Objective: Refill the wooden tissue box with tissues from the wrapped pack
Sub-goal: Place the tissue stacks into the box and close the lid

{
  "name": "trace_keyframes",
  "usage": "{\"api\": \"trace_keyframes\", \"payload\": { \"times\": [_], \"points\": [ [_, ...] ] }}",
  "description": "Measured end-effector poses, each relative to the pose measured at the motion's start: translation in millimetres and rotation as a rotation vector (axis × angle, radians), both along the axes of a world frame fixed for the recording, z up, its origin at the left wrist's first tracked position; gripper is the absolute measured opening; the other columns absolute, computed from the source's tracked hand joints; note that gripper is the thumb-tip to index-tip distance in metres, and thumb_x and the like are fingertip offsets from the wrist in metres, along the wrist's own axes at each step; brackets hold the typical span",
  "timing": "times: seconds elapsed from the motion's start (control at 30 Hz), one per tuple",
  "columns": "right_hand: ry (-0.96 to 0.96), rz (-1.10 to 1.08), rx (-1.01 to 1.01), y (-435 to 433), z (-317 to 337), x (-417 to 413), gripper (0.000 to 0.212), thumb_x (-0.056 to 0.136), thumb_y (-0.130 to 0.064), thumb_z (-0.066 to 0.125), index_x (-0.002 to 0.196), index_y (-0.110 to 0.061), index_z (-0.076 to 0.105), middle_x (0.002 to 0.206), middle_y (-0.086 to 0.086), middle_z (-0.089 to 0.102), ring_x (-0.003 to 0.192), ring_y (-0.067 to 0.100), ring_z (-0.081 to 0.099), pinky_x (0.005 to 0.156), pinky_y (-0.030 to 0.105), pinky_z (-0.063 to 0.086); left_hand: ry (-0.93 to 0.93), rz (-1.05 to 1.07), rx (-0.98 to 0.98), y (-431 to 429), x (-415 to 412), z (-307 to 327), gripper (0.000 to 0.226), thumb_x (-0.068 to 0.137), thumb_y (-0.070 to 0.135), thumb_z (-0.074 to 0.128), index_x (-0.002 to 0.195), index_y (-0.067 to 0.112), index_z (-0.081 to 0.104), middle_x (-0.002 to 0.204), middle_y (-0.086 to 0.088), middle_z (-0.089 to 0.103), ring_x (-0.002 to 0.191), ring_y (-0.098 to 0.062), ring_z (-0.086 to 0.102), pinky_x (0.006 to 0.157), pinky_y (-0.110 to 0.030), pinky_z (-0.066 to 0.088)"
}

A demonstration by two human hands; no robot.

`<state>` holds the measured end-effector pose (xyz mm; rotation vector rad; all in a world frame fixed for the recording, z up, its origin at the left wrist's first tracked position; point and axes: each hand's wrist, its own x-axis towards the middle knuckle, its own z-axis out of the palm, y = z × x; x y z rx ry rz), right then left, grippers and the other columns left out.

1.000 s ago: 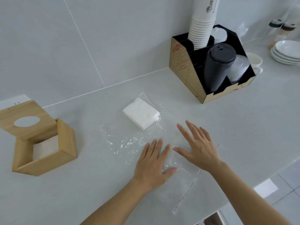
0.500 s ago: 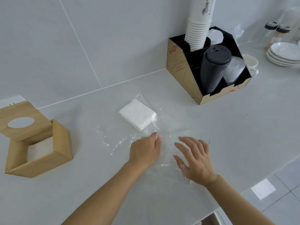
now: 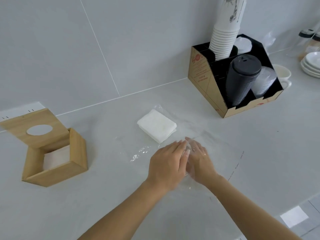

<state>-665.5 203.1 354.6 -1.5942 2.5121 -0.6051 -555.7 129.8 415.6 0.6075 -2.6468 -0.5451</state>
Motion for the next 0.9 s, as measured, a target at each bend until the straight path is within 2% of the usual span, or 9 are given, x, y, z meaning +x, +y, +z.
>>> {"api": "trace_keyframes", "payload": {
  "times": [0.13, 0.23, 0.33, 0.47, 0.53, 0.6, 0.73, 0.83, 0.9],
  "points": [
    [-0.265, -0.046, 0.008, -25, 2, 1, 0.055, 0.091, -0.018, 0.053, 0.143, -0.017, 0.034, 0.153, 0.002, 0.024, 0.143, 0.02, 0.017, 0.112, 0.028, 0.007, -0.029, -0.044, -0.03, -3, 5, 8, 0.046, 0.094, 0.04, 0.038, 0.125, 0.012, 0.059, 0.122, -0.001, 0.066, 0.116, -0.016, 0.058, 0.096, -0.028, 0.043],
    [-0.367, -0.064, -0.01, -39, 3, 0, 0.06, 0.084, -0.013, 0.063, 0.139, -0.015, 0.041, 0.147, 0.008, 0.035, 0.138, 0.024, 0.029, 0.112, 0.033, 0.023, 0.016, -0.07, -0.028, -12, 9, 17, 0.056, 0.089, 0.052, 0.037, 0.121, 0.013, 0.061, 0.116, 0.003, 0.068, 0.11, -0.013, 0.059, 0.094, -0.023, 0.039],
    [-0.454, -0.086, -0.201, -46, 4, 0, 0.06, 0.072, 0.017, 0.061, 0.128, -0.001, 0.052, 0.13, 0.024, 0.049, 0.12, 0.036, 0.049, 0.101, 0.034, 0.04, 0.08, 0.062, -0.011, -41, 7, 22, 0.046, 0.09, 0.046, 0.041, 0.115, 0.014, 0.063, 0.114, 0.001, 0.069, 0.105, -0.017, 0.061, 0.088, -0.021, 0.034],
    [-0.547, -0.163, -0.239, -47, 6, 5, 0.08, 0.075, 0.022, 0.043, 0.131, -0.035, 0.042, 0.13, 0.003, 0.038, 0.116, 0.016, 0.044, 0.089, 0.004, 0.029, -0.009, 0.317, 0.141, -101, -4, 17, 0.037, 0.095, 0.031, 0.046, 0.129, 0.017, 0.051, 0.133, 0.002, 0.055, 0.117, -0.02, 0.051, 0.093, -0.029, 0.035],
    [-0.708, -0.243, -0.258, -52, 8, 5, 0.08, 0.08, 0.015, 0.049, 0.132, -0.044, 0.034, 0.128, -0.002, 0.038, 0.111, 0.013, 0.046, 0.089, 0.01, 0.033, -0.034, 0.343, 0.199, -125, -9, 11, 0.039, 0.096, 0.03, 0.044, 0.133, 0.017, 0.046, 0.139, 0.003, 0.048, 0.119, -0.021, 0.049, 0.096, -0.032, 0.036],
    [-1.014, -0.394, -0.313, -59, 13, 2, 0.082, 0.081, 0.011, 0.058, 0.139, -0.039, 0.031, 0.123, 0.0, 0.04, 0.109, 0.015, 0.048, 0.088, 0.022, 0.036, -0.048, 0.362, 0.275, -144, -14, 7, 0.041, 0.096, 0.03, 0.044, 0.135, 0.018, 0.043, 0.142, 0.003, 0.045, 0.12, -0.023, 0.048, 0.098, -0.034, 0.037],
    [-1.408, -0.69, -0.381, -73, 25, -6, 0.069, 0.078, 0.003, 0.068, 0.136, -0.018, 0.037, 0.115, 0.005, 0.047, 0.103, 0.021, 0.048, 0.088, 0.031, 0.034, -0.11, 0.352, 0.391, -165, -27, -4, 0.043, 0.095, 0.03, 0.046, 0.136, 0.018, 0.042, 0.142, -0.001, 0.044, 0.121, -0.025, 0.046, 0.1, -0.037, 0.038],
    [-1.444, -0.724, -0.255, -80, 35, -18, 0.049, 0.083, -0.004, 0.064, 0.129, -0.003, 0.048, 0.116, 0.017, 0.053, 0.109, 0.031, 0.052, 0.082, 0.031, 0.035, -0.162, 0.353, 0.505, -169, -34, -13, 0.047, 0.094, 0.032, 0.048, 0.136, 0.016, 0.039, 0.14, -0.006, 0.044, 0.122, -0.025, 0.046, 0.099, -0.035, 0.037],
    [-1.499, -0.732, -0.204, -86, 39, -23, 0.021, 0.087, 0.0, 0.059, 0.107, -0.003, 0.063, 0.119, 0.018, 0.056, 0.12, 0.03, 0.052, 0.079, 0.03, 0.035, -0.2, 0.369, 0.559, -172, -38, -18, 0.049, 0.093, 0.034, 0.049, 0.136, 0.014, 0.038, 0.139, -0.008, 0.044, 0.123, -0.025, 0.047, 0.097, -0.035, 0.037]
  ]
}}
